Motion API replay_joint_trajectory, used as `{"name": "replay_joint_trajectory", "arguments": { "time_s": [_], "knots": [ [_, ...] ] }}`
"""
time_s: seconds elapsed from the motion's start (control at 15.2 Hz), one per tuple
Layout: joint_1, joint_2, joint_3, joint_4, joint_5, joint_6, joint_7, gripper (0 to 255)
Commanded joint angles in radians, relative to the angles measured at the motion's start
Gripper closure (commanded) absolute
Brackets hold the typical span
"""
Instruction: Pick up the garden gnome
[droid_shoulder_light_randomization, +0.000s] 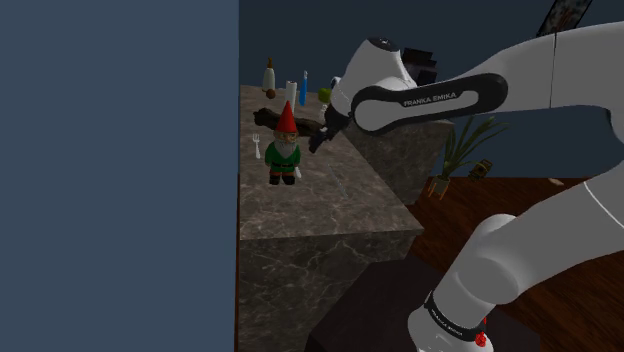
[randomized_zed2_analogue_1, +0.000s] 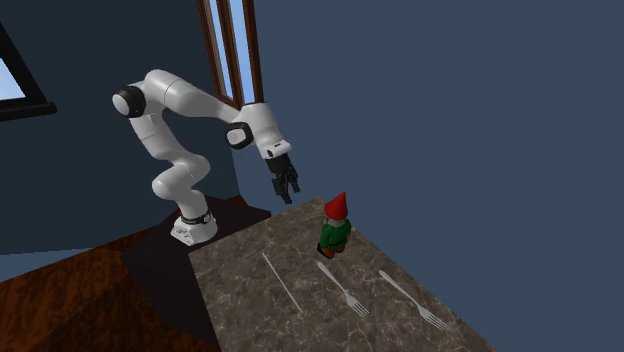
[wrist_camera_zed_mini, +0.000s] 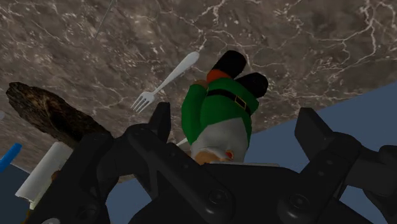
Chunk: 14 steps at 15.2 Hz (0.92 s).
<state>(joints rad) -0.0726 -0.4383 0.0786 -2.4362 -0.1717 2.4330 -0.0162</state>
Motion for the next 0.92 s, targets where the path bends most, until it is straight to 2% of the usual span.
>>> {"name": "replay_joint_trajectory", "arguments": {
  "time_s": [0.0,0.46,0.53,0.86],
  "knots": [
    [-0.012,0.052,0.006,0.025,-0.019,0.089,0.020,0],
    [-0.073,0.243,0.040,0.162,-0.123,0.342,0.119,0],
    [-0.081,0.265,0.044,0.181,-0.141,0.365,0.135,0],
    [-0.102,0.293,0.057,0.144,-0.195,0.429,0.187,0]
  ]
}}
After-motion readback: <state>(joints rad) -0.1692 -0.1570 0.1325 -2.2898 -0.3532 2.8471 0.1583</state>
